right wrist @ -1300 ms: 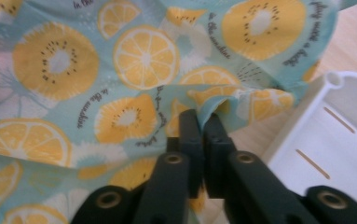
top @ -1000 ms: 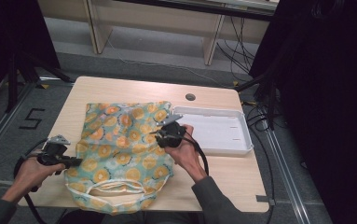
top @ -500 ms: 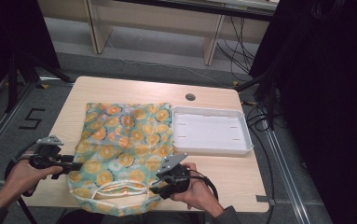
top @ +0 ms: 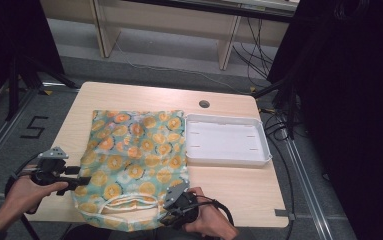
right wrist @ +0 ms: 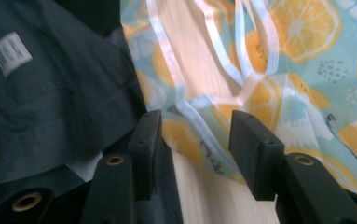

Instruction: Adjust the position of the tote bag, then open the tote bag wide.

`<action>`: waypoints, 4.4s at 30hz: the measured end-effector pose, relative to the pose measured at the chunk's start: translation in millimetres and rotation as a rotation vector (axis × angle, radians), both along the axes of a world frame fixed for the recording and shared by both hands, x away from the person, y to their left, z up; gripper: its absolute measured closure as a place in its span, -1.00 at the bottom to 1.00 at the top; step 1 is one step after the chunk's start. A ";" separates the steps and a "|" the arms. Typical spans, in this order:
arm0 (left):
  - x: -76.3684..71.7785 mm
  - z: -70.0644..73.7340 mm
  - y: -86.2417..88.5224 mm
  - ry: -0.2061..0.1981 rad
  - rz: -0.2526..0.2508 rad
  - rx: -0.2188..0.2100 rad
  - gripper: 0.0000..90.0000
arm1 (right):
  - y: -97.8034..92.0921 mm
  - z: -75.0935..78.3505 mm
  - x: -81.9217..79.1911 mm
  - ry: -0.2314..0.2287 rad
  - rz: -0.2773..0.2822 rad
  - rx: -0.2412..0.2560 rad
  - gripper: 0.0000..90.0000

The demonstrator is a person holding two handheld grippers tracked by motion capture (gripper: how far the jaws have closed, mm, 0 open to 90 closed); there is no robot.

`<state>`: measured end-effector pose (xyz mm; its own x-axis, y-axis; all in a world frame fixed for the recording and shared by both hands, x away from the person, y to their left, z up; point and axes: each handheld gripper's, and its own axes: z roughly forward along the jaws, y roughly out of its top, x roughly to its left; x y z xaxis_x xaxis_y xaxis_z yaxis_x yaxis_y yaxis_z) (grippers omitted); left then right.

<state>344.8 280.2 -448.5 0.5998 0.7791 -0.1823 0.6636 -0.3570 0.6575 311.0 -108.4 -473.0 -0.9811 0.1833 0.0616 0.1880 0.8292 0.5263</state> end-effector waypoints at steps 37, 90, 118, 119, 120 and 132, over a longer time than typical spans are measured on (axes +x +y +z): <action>-30.2 10.2 -24.8 -0.088 -0.094 -0.052 -0.41 | -2.9 33.5 21.6 -0.004 -0.016 0.173 1.00; 41.2 39.3 -31.8 -0.110 -0.192 -0.052 0.97 | 14.3 27.5 91.2 -0.210 -0.248 0.021 0.09; 4.4 39.0 -48.3 -0.194 -0.192 0.105 -0.19 | 10.5 24.5 120.3 -0.103 -0.281 0.098 1.00; 7.5 31.0 -53.0 -0.176 -0.192 0.113 -0.20 | 10.5 24.9 119.6 -0.097 -0.295 0.114 1.00; 11.2 23.0 -56.9 -0.193 -0.204 0.164 -0.23 | 9.9 26.7 119.6 -0.097 -0.295 0.120 1.00; 27.2 -26.3 -80.2 -0.290 -0.298 0.470 0.07 | -0.8 53.4 117.1 -0.064 -0.271 0.244 1.00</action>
<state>372.0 200.0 -474.9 0.7770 0.5285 0.3420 0.3094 -0.7938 0.5235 428.1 -109.2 -419.7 -0.9021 0.4248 0.0754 0.3439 0.6025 0.7202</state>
